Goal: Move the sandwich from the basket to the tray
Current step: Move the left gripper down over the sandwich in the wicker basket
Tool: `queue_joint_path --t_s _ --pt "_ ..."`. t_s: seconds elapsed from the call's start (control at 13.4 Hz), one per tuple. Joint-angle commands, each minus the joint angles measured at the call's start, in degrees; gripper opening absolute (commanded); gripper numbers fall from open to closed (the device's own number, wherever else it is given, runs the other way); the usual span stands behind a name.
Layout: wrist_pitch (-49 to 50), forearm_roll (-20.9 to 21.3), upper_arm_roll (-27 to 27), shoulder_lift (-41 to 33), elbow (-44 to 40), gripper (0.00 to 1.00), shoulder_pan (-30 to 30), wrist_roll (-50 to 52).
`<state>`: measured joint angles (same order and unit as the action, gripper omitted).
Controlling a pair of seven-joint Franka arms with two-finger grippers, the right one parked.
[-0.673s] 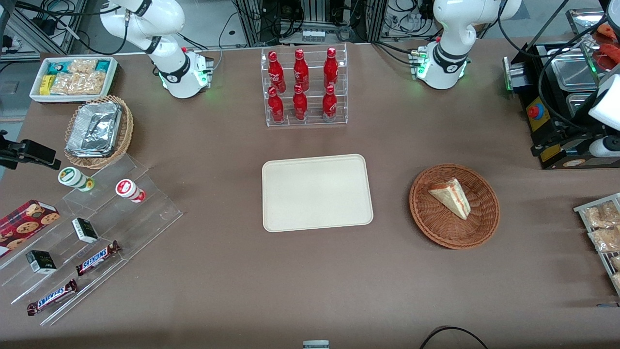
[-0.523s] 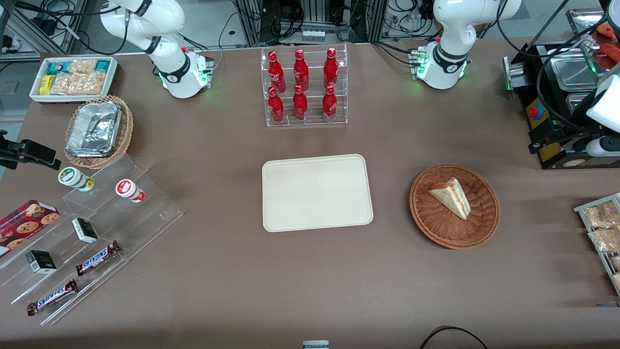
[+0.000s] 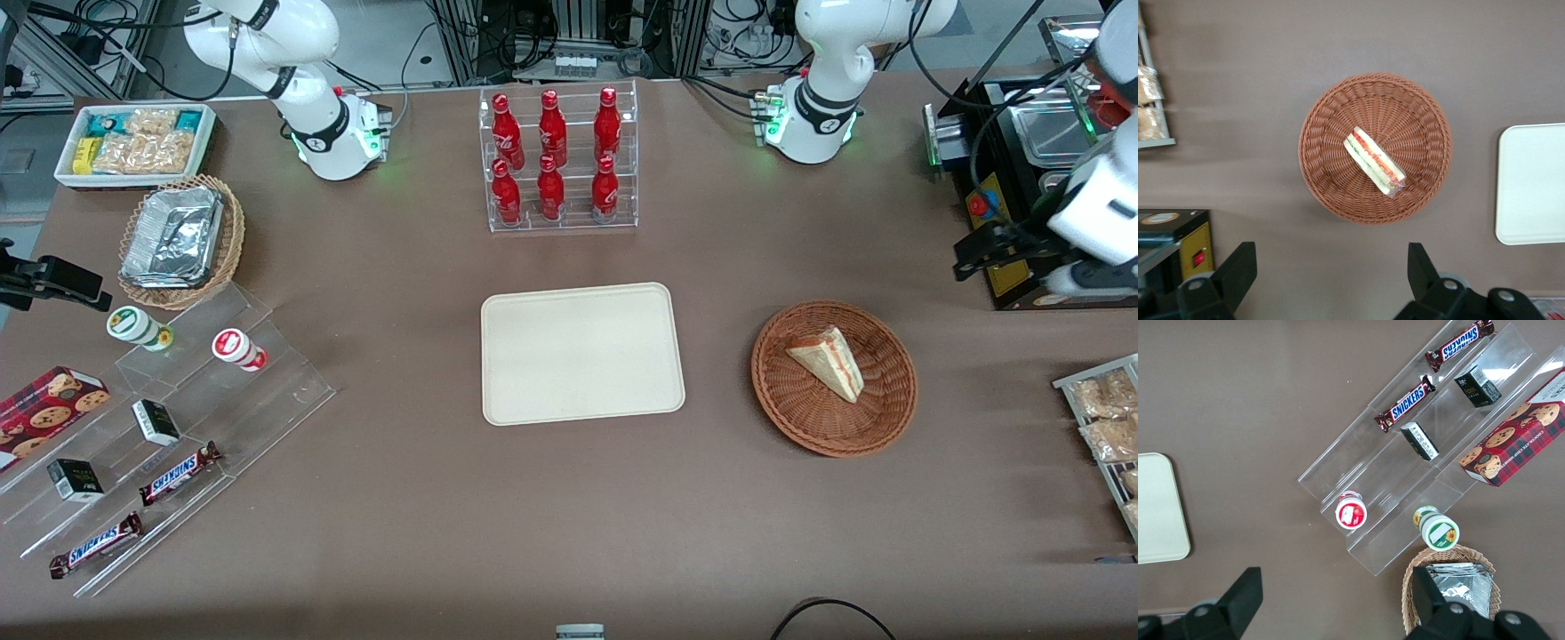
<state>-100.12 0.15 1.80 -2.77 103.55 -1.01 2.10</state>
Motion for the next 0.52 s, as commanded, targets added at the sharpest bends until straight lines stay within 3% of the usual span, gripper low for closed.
queue_joint_path --t_s 0.0,0.45 --pt "-8.9 -0.5 2.2 -1.4 9.4 1.0 0.0 6.7" --pt "-32.5 -0.2 5.3 -1.6 26.8 1.0 0.0 33.2"
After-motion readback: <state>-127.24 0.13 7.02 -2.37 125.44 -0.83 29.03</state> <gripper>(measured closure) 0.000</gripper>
